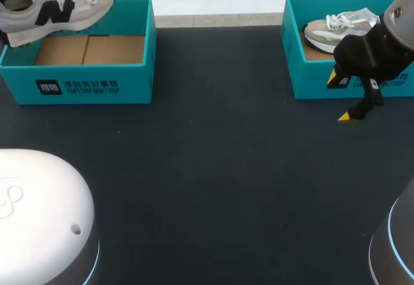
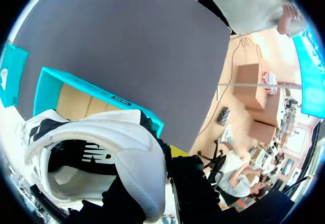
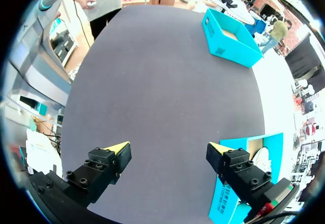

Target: Take the shoe out of the shoebox, open the shoe tongue, remove and reinsert the insole, then place the shoe into the shoebox

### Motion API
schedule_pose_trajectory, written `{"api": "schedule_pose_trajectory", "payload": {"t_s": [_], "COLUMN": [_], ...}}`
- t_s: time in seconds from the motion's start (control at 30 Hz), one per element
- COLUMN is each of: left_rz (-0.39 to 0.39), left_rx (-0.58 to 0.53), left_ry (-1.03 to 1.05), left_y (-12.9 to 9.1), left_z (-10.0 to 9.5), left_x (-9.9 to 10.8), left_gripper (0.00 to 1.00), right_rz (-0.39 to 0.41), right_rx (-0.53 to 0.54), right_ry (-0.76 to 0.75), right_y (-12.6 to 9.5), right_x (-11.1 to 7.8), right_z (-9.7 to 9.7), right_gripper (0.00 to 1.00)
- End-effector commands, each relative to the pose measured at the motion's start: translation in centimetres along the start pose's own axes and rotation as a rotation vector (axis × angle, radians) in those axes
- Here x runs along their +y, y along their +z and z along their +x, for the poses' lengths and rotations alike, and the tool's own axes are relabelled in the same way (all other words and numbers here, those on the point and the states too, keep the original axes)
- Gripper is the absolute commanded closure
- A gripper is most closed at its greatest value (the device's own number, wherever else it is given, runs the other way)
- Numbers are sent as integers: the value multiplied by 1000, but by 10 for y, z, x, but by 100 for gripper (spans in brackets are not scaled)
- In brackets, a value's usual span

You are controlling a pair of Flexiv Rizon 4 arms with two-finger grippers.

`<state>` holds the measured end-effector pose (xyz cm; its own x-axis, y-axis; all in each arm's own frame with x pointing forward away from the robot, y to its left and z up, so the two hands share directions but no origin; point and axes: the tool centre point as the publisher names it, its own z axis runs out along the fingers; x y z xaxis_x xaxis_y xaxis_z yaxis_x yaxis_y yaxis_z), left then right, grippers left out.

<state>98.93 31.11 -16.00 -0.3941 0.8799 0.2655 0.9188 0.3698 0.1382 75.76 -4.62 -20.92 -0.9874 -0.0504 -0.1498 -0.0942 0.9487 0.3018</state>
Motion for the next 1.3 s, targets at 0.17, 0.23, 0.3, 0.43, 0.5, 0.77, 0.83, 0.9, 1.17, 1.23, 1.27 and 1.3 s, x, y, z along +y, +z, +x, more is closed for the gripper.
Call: {"api": "schedule_pose_trajectory", "payload": {"t_s": [0.17,0.23,0.3,0.43,0.5,0.77,0.83,0.9,1.17,1.23,1.27,1.3], "left_rz": [-280,-259,-239,-229,-225,-214,-213,-210,-228,-239,-246,-259], "left_rx": [-110,-113,-126,-134,-134,-131,-130,-128,-85,-79,-83,-76], "left_ry": [469,480,459,453,457,445,443,444,439,439,441,441], "left_y": [2,4,6,6,7,7,7,9,14,16,18,20], "left_z": [9,8,9,9,8,5,5,6,9,7,5,4], "left_x": [-3,5,10,13,13,14,15,18,37,42,43,45], "left_gripper": [100,100,100,100,100,100,100,100,100,100,100,100], "right_rz": [2,2,2,2,2,2,2,2,2,2,2,2], "right_rx": [-1,-1,-1,-1,-1,-1,-1,-1,-1,-1,-1,-1], "right_ry": [0,0,0,0,0,0,0,0,0,0,0,0], "right_y": [1,1,1,1,1,1,1,1,1,1,1,1], "right_x": [0,0,0,0,0,0,0,0,0,0,0,0], "right_z": [1,1,1,1,1,1,1,1,1,1,1,1], "right_gripper": [0,0,0,0,0,0,0,0,0,0,0,0]}}
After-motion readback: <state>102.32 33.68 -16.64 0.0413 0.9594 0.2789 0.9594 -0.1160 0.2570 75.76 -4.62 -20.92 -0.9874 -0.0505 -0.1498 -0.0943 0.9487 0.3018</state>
